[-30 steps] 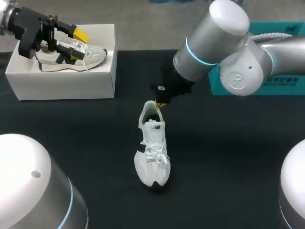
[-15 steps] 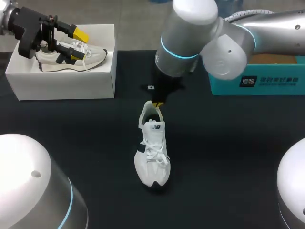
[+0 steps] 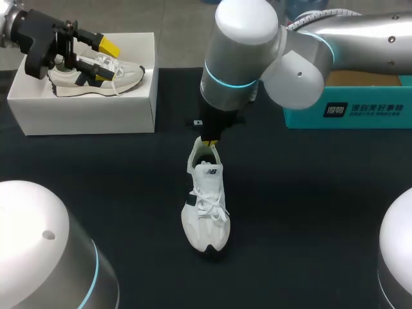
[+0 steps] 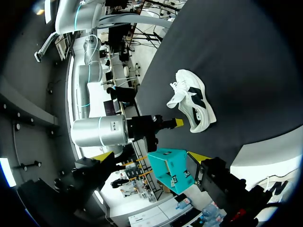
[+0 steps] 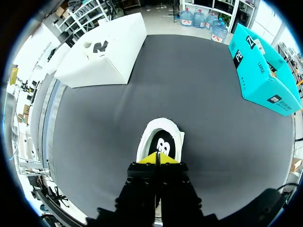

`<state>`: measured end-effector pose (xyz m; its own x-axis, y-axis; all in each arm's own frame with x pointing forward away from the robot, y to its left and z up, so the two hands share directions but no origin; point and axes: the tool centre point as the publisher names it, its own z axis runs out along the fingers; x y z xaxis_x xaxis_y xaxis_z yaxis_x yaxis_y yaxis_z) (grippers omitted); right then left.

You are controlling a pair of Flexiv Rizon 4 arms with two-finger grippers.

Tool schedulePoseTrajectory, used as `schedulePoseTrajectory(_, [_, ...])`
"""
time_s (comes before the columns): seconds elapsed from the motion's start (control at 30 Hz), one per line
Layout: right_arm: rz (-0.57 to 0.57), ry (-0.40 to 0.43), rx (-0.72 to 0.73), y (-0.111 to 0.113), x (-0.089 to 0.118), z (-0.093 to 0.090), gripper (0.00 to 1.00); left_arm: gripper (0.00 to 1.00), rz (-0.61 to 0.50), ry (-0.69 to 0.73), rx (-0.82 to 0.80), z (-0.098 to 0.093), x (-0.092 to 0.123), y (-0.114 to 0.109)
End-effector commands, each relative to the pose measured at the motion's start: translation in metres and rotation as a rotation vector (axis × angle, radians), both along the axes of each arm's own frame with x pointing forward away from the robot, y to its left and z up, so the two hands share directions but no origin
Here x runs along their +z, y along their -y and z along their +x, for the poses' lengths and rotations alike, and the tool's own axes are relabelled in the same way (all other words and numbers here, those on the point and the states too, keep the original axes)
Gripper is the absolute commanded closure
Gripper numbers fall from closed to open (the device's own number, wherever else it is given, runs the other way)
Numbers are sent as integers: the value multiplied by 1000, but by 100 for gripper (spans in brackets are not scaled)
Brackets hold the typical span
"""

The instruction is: Take the shoe out of the shoebox, open the shoe tongue, remove and reinsert the insole, then place the shoe into the shoebox

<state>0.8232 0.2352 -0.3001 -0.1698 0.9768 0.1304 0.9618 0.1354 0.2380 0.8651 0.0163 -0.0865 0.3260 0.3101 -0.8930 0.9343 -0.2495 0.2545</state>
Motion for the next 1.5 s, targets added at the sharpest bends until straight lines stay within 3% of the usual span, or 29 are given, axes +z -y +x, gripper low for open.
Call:
schedulePoseTrajectory(0.03, [-1,1,1,-3,-13,-2,100,0,4,1,-1,0,1,0])
schedulePoseTrajectory(0.43, [-15,-103,33,-12,-50,8,100,0,4,1,-1,0,1,0])
schedulePoseTrajectory(1.0, [-52,-168,2,-8,-90,10,100,0,4,1,-1,0,1,0])
schedulePoseTrajectory(1.3, [-63,-186,-4,-9,-95,9,100,0,4,1,-1,0,1,0])
schedulePoseTrajectory(1.5, [-99,-165,-16,-3,-76,6,100,0,4,1,-1,0,1,0])
